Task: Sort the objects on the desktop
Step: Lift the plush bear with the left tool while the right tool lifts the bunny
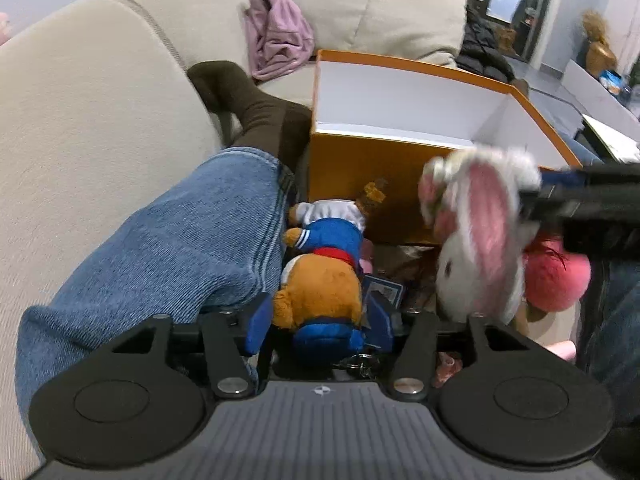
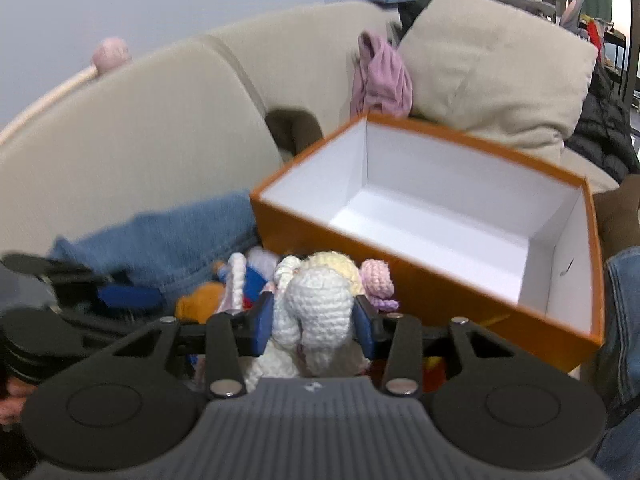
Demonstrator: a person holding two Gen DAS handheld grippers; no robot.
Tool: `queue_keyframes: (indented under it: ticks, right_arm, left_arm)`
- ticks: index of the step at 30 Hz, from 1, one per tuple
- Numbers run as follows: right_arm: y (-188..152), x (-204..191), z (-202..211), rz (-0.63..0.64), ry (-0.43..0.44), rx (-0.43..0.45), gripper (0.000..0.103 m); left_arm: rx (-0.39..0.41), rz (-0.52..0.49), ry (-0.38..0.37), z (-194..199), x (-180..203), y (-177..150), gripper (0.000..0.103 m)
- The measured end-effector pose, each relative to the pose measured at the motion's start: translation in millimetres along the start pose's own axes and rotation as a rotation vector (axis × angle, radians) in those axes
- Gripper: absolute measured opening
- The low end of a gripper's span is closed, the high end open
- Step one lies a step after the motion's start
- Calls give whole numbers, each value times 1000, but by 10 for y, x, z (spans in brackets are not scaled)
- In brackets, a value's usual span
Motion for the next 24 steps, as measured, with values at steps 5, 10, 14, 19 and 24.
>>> queue_keyframes:
  ticks: [5,10,14,19,24]
  right_arm:
    - [200,124,268,-11,56,102,44]
    - [364,237,415,-18,71,168,44]
    - [402,362,409,-39,40,185,45]
    - [356,525,329,-78,30,172,45]
    - [316,651,303,-103,18,160,45]
  left_arm:
    - [-27,-15,-19,-92,-29,48,63]
    - [-68,-52,-7,-245,14,117,64]
    - [-114,-97,40,-453,60,186,65]
    - [-175,-161,131,-720,140,192,66]
    - [-207,-269,213,-871,250,91,70]
Point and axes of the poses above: each gripper's, at about its wrist camera, not at the fingertips, and z roughly against the way its jaws point, x to its right, y to its top, the point moved 3 cm from there along -z, roughly the way its jaws point, and after that the axes turned 14 degrees about -y, right-handed, at the moved point
